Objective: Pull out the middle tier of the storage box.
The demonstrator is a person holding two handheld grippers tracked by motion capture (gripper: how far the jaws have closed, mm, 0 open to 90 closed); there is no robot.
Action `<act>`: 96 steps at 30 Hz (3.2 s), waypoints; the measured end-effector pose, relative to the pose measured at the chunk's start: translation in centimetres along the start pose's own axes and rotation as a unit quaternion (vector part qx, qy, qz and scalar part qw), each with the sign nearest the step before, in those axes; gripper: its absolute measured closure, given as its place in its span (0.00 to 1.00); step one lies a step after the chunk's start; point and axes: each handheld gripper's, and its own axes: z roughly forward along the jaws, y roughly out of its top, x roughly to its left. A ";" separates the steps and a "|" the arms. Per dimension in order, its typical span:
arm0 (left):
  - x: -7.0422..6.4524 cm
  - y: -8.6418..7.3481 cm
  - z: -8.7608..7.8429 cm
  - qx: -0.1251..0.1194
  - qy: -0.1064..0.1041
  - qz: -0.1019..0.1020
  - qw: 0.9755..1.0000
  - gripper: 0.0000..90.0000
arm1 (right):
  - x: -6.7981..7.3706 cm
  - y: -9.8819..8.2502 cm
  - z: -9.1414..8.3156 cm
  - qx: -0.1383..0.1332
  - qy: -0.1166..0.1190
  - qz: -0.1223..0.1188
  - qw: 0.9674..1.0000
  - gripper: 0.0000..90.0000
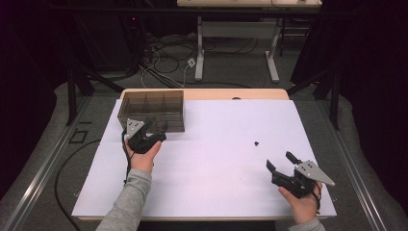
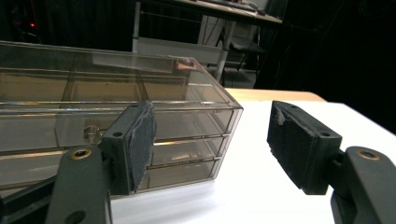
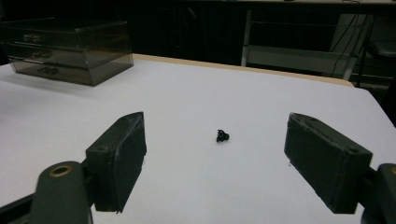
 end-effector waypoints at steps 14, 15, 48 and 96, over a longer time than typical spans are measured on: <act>1.0 -1.1 0.5 0.020 0.020 -0.033 0.999 0.38 | 0.0 -0.1 0.1 0.004 0.003 -0.001 1.000 0.23; 1.1 -1.2 0.6 0.017 0.023 -0.034 0.999 0.38 | 0.0 -0.1 0.1 0.004 0.003 -0.001 1.000 0.23; 1.3 -3.8 3.1 0.020 0.064 -0.070 0.995 0.45 | 0.0 -0.4 0.4 0.012 0.009 0.012 1.000 0.23; 2.4 -5.0 4.8 0.042 0.128 -0.111 0.985 0.79 | -0.3 -0.7 0.7 0.022 0.012 0.030 0.999 0.23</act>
